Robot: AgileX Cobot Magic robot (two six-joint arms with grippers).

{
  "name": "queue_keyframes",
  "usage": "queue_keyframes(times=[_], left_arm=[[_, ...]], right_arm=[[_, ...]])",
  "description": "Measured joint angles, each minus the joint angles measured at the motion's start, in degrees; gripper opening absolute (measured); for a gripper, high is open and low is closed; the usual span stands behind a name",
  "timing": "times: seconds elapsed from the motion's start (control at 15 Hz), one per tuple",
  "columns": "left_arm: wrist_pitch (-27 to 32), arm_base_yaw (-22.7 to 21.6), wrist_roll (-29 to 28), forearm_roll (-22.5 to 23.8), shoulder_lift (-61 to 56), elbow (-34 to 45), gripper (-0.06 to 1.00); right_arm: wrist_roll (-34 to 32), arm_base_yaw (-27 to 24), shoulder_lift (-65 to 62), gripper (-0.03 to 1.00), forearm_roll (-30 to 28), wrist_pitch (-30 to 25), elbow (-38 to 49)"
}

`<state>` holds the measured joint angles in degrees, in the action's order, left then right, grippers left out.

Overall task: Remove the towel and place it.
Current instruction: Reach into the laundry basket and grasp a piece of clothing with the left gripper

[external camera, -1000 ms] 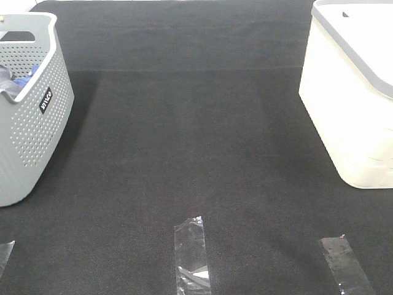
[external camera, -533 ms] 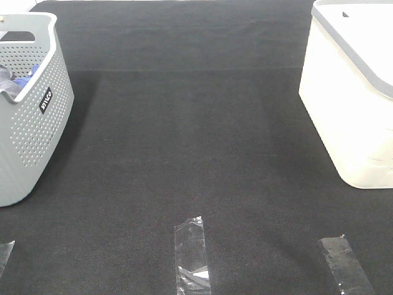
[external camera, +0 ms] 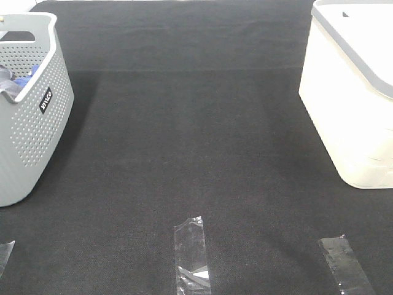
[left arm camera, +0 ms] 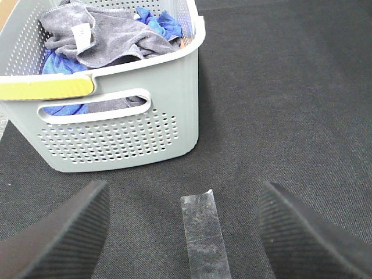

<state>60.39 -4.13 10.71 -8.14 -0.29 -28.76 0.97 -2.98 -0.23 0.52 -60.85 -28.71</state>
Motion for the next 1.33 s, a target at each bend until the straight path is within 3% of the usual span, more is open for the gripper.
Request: queue_keyframes(times=[1.33], left_arm=[[0.0,0.0,0.0,0.0,0.0,0.0,0.68]], right_arm=[[0.0,0.0,0.0,0.57,0.0,0.0,0.0]])
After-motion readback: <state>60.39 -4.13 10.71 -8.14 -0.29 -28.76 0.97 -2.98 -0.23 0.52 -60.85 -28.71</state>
